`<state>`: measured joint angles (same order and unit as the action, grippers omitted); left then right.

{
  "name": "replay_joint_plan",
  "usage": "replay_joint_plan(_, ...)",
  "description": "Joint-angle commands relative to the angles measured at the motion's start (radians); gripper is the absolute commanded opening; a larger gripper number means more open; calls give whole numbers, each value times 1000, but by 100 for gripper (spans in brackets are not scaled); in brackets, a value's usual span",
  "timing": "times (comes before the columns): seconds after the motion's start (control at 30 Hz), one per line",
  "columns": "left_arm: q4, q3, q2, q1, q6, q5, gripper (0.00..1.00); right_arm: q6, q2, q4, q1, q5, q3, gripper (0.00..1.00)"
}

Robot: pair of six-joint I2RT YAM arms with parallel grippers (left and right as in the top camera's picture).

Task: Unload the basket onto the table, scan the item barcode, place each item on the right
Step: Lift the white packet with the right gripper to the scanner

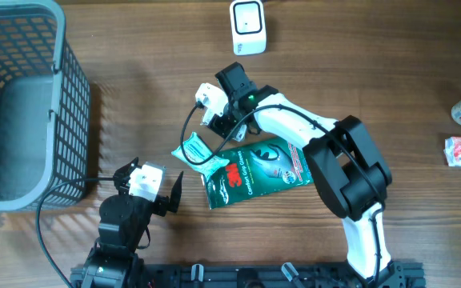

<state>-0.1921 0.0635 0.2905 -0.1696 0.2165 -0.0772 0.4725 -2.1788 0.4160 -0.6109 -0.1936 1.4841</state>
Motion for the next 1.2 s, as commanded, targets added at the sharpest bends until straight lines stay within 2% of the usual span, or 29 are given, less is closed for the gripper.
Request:
replay_joint_plan(0.0,3,-6,-3,4,12,-12,100,-57,-26,60,-4,-72,82,63)
replay_joint_plan(0.17,3,-6,-3,4,12,-12,100,-193,-18,229,-3,-108,248,51)
replay_joint_plan(0.27,3,-6,-3,4,12,-12,100,-225,-11,332,-3,-158,308,52)
replay_joint_plan(0.37,3,-6,-3,4,12,-12,100,-237,3,435,5,-314,343,51)
replay_joint_plan(0.43,3,-6,-3,4,12,-12,100,-241,8,488,22,-473,343,48)
replay_joint_plan(0.6,3,-6,-3,4,12,-12,100,-240,8,618,90,-835,341,47)
replay_joint_plan(0.67,3,-6,-3,4,12,-12,100,-240,8,656,118,-911,341,47)
replay_joint_plan(0.97,3,-6,-3,4,12,-12,100,-241,8,724,166,-873,341,46)
replay_joint_plan(1.07,3,-6,-3,4,12,-12,100,-263,10,723,164,-766,341,43)
replay_joint_plan(1.17,3,-6,-3,4,12,-12,100,-350,16,727,164,-537,350,43)
